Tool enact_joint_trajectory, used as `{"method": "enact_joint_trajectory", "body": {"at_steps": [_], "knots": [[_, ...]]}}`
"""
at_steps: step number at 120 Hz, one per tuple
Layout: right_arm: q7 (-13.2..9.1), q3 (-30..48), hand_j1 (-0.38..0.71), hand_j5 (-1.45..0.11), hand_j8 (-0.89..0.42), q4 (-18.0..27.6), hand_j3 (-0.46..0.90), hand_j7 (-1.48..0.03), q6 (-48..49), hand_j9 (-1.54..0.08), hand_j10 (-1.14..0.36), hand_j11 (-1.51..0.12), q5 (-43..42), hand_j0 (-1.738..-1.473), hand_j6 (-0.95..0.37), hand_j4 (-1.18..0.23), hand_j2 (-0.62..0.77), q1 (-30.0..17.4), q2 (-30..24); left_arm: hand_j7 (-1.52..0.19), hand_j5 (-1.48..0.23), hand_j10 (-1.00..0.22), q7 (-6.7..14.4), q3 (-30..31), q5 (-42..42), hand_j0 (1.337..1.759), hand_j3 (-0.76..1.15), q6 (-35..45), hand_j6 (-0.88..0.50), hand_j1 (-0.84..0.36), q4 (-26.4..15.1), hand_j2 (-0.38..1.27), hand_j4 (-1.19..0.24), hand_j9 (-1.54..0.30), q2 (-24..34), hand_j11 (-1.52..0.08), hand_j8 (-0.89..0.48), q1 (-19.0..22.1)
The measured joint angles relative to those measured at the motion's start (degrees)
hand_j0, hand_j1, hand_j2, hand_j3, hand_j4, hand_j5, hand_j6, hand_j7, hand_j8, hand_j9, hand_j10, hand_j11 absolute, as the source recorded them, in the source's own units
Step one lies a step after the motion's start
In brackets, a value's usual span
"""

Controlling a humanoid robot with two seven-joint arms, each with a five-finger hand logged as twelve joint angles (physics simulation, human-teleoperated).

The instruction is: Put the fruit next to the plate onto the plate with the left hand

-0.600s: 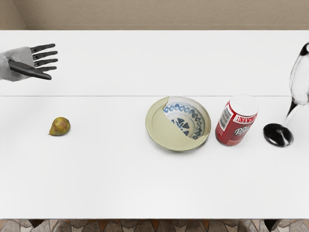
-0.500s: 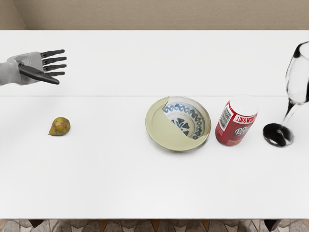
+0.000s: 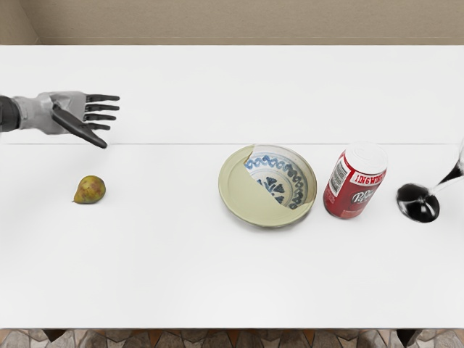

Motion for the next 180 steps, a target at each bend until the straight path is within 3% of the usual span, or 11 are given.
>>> {"method": "enact_joint_trajectory", "body": {"at_steps": [11, 32, 49, 63, 78, 103, 180], "knots": [[0.0, 0.0, -0.33, -0.02, -0.01, 0.0, 0.0, -0.02, 0.0, -0.02, -0.01, -0.02, 0.0, -1.658, -0.01, -0.01, 0.0, 0.0, 0.0, -0.04, -0.04, -0.03, -0.1, 2.3, 2.9, 1.658, 0.0, 6.7, -0.03, 0.31, -10.5, 0.01, -0.03, -0.04, 5.6, -0.04, -0.03, 0.0], [0.0, 0.0, -0.33, -0.02, -0.01, 0.0, 0.0, -0.02, 0.0, -0.02, -0.01, -0.02, 0.0, -1.658, -0.01, -0.01, 0.0, 0.0, 0.0, -0.05, -0.05, -0.04, -0.2, 6.2, 11.4, 1.658, 0.0, 34.9, -0.04, 0.3, -31.7, 0.01, -0.04, -0.05, 11.0, -0.05, -0.04, 0.7], [0.0, 0.0, -0.33, -0.02, -0.01, 0.0, 0.0, -0.02, 0.0, -0.02, -0.01, -0.02, 0.0, -1.658, -0.01, -0.01, 0.0, 0.0, 0.0, -0.06, -0.06, -0.05, -0.1, 11.0, 15.9, 1.658, 0.0, 54.4, -0.05, 0.3, -43.6, 0.01, -0.05, -0.06, 13.0, -0.06, -0.05, 0.6], [0.0, 0.0, -0.33, -0.02, -0.01, 0.0, 0.0, -0.02, 0.0, -0.02, -0.01, -0.02, 0.0, -1.658, -0.01, -0.01, 0.0, 0.0, 0.0, -0.07, -0.07, -0.06, -0.1, 15.4, 17.4, 1.658, 0.0, 64.7, -0.06, 0.28, -49.7, 0.01, -0.06, -0.07, 14.1, -0.07, -0.06, 0.9], [0.0, 0.0, -0.33, -0.02, -0.01, 0.0, 0.0, -0.02, 0.0, -0.02, -0.01, -0.02, 0.0, -1.658, -0.01, -0.01, 0.0, 0.0, 0.0, -0.09, -0.09, -0.07, -0.2, 19.5, 18.0, 1.658, 0.0, 68.4, -0.07, 0.27, -52.4, 0.02, -0.07, -0.09, 13.8, -0.09, -0.07, 1.1], [0.0, 0.0, -0.33, -0.02, -0.01, 0.0, 0.0, -0.02, 0.0, -0.02, -0.01, -0.02, 0.0, -1.658, -0.01, -0.01, 0.0, 0.0, 0.0, -0.17, -0.17, -0.13, -0.4, 23.9, 19.2, 1.658, 0.0, 69.8, -0.13, 0.19, -53.3, 0.03, -0.13, -0.17, 13.5, -0.17, -0.13, 1.9], [0.0, 0.0, -0.33, -0.02, -0.01, 0.0, 0.0, -0.02, 0.0, -0.02, -0.01, -0.02, 0.0, -1.658, -0.01, -0.01, 0.0, 0.0, 0.0, -0.49, -0.49, -0.38, -0.3, 25.2, 20.2, 1.658, 0.0, 70.0, -0.38, -0.1, -52.1, 0.08, -0.38, -0.49, 12.5, -0.49, -0.38, 2.0]]}}
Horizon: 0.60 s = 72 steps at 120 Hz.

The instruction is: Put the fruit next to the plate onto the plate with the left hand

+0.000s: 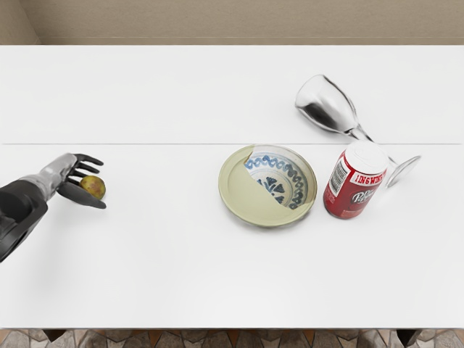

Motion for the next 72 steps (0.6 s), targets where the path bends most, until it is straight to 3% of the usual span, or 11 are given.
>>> {"method": "enact_joint_trajectory", "body": {"at_steps": [51, 72], "knots": [[0.0, 0.0, -0.33, -0.02, -0.01, 0.0, 0.0, -0.02, 0.0, -0.02, -0.01, -0.02, 0.0, -1.658, -0.01, -0.01, 0.0, 0.0, 0.0, -0.68, -0.68, -0.52, 0.1, 0.3, 0.5, 1.657, 0.0, 0.0, -0.51, -0.26, 0.7, 0.11, -0.52, -0.68, -0.1, -0.68, -0.43, 0.1], [0.0, 0.0, -0.33, -0.02, -0.01, 0.0, 0.0, -0.02, 0.0, -0.02, -0.01, -0.02, 0.0, -1.658, -0.01, -0.01, 0.0, 0.0, 0.0, -0.74, -0.71, -0.55, 0.2, 1.0, 1.3, 1.652, 0.0, 0.1, -0.5, -0.26, 0.8, 0.13, -0.6, -0.75, -1.2, -0.77, -0.43, 0.2]]}}
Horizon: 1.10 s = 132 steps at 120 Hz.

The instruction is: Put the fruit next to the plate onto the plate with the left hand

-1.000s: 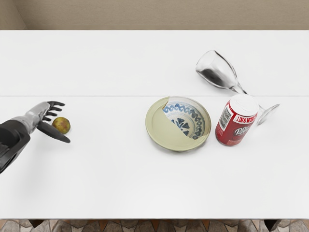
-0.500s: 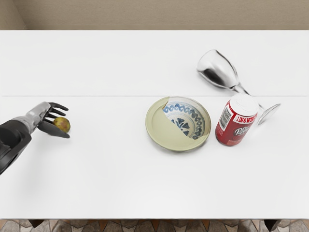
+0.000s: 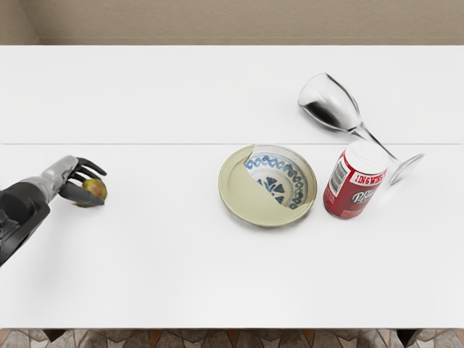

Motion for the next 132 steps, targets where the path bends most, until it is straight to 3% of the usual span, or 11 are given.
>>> {"method": "enact_joint_trajectory", "body": {"at_steps": [14, 18, 20, 31, 43, 69, 132], "knots": [[0.0, 0.0, -0.33, -0.02, -0.01, 0.0, 0.0, -0.02, 0.0, -0.02, -0.01, -0.02, 0.0, -1.658, -0.01, -0.01, 0.0, 0.0, 0.0, -0.75, -0.7, -0.56, 0.0, 0.3, 0.5, 1.649, 0.0, 0.1, -0.54, -0.23, 0.2, 0.11, -0.64, -0.77, -0.6, -0.81, -0.46, 0.0], [0.0, 0.0, -0.33, -0.02, -0.01, 0.0, 0.0, -0.02, 0.0, -0.02, -0.01, -0.02, 0.0, -1.658, -0.01, -0.01, 0.0, 0.0, 0.0, -0.75, -0.71, -0.47, 0.1, 0.4, 0.4, 1.649, 0.0, 0.1, -0.53, -0.23, 0.3, 0.07, -0.64, -0.78, -0.9, -0.96, -0.46, -0.1], [0.0, 0.0, -0.33, -0.02, -0.01, 0.0, 0.0, -0.02, 0.0, -0.02, -0.01, -0.02, 0.0, -1.658, -0.01, -0.01, 0.0, 0.0, 0.0, -0.76, -0.72, -0.54, 0.1, 0.4, 0.4, 1.649, 0.0, 0.1, -0.53, -0.23, 0.3, 0.07, -0.64, -0.79, -1.0, -0.86, -0.45, -0.1], [0.0, 0.0, -0.33, -0.02, -0.01, 0.0, 0.0, -0.02, 0.0, -0.02, -0.01, -0.02, 0.0, -1.658, -0.01, -0.01, 0.0, 0.0, 0.0, -0.79, -0.76, -0.51, 0.1, 0.5, 0.3, 1.65, 0.0, 0.0, -0.52, -0.24, 0.3, 0.11, -0.66, -0.82, -1.1, -0.93, -0.45, -0.2], [0.0, 0.0, -0.33, -0.02, -0.01, 0.0, 0.0, -0.02, 0.0, -0.02, -0.01, -0.02, 0.0, -1.658, -0.01, -0.01, 0.0, 0.0, 0.0, -0.83, -0.8, -0.6, 0.1, 0.5, 0.1, 1.651, 0.0, -0.1, -0.52, -0.25, 0.3, 0.15, -0.67, -0.85, -0.9, -0.76, -0.44, -0.3], [0.0, 0.0, -0.33, -0.02, -0.01, 0.0, 0.0, -0.02, 0.0, -0.02, -0.01, -0.02, 0.0, -1.658, -0.01, -0.01, 0.0, 0.0, 0.0, -0.86, -0.85, -0.6, 0.2, 0.4, -0.8, 1.654, 0.0, -0.1, -0.56, -0.28, 0.3, 0.34, -0.67, -0.87, -0.9, -0.84, -0.47, -2.5], [0.0, 0.0, -0.33, -0.02, -0.01, 0.0, 0.0, -0.02, 0.0, -0.02, -0.01, -0.02, 0.0, -1.658, -0.01, -0.01, 0.0, 0.0, 0.0, -0.91, -0.91, -0.54, 0.2, 0.2, -1.3, 1.655, 0.0, -0.1, -0.53, -0.29, 0.1, 0.35, -0.67, -0.91, -6.5, -0.9, -0.44, -10.2]]}}
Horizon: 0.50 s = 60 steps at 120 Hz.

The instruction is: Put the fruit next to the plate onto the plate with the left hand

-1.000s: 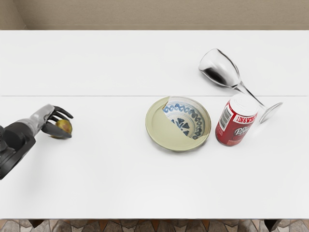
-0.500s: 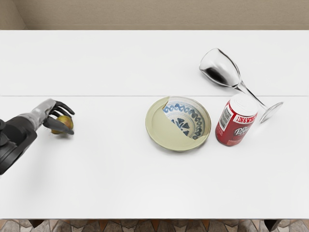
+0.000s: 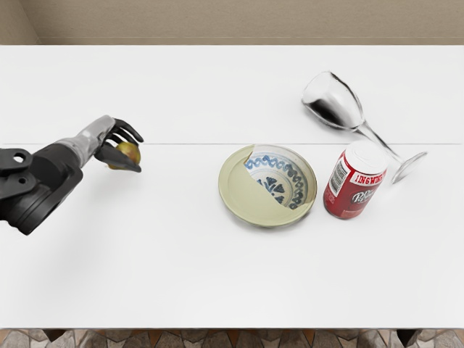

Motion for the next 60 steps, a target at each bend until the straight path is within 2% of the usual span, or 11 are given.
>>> {"method": "enact_joint_trajectory", "body": {"at_steps": [17, 60], "knots": [[0.0, 0.0, -0.33, -0.02, -0.01, 0.0, 0.0, -0.02, 0.0, -0.02, -0.01, -0.02, 0.0, -1.658, -0.01, -0.01, 0.0, 0.0, 0.0, -0.92, -0.91, -0.53, 0.0, -0.1, -0.1, 1.655, 0.0, 0.0, -0.51, -0.32, 0.0, 0.38, -0.67, -0.92, -2.3, -0.9, -0.42, -1.2], [0.0, 0.0, -0.33, -0.02, -0.01, 0.0, 0.0, -0.02, 0.0, -0.02, -0.01, -0.02, 0.0, -1.658, -0.01, -0.01, 0.0, 0.0, 0.0, -0.92, -0.92, -0.55, 0.1, -0.2, -0.9, 1.655, 0.0, 0.0, -0.52, -0.29, 0.1, 0.33, -0.68, -0.92, -9.2, -0.91, -0.43, -4.7]]}}
